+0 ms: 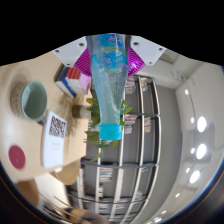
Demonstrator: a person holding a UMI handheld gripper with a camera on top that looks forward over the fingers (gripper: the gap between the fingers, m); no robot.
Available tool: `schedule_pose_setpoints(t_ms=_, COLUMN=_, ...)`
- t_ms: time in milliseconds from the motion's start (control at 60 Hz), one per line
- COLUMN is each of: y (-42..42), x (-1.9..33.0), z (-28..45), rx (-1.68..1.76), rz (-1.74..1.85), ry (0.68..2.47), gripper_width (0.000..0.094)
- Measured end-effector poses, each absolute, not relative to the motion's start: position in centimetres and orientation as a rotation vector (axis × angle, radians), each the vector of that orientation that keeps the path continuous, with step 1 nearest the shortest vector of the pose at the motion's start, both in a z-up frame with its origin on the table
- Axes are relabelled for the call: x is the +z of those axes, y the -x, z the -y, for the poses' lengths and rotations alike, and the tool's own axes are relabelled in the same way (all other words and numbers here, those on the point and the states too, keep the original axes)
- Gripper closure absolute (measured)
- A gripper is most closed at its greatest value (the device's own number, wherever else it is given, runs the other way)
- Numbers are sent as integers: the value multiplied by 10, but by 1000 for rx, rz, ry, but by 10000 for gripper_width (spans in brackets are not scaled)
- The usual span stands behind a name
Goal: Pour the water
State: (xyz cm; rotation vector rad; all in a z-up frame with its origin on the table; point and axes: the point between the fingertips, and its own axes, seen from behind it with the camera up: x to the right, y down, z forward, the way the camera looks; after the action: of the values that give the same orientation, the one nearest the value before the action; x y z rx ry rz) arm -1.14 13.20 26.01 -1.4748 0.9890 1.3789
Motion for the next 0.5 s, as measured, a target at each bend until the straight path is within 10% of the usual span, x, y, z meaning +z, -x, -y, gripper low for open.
schedule_pose_setpoints(t_ms=283, y=-75, x=304, z=-124, rx=477, rz=-175, ry=1647, gripper_width=469)
schedule_pose_setpoints(t_ms=500, y=-160, x=244, z=-127, rx=67, rz=91, ry=1731, gripper_width=458)
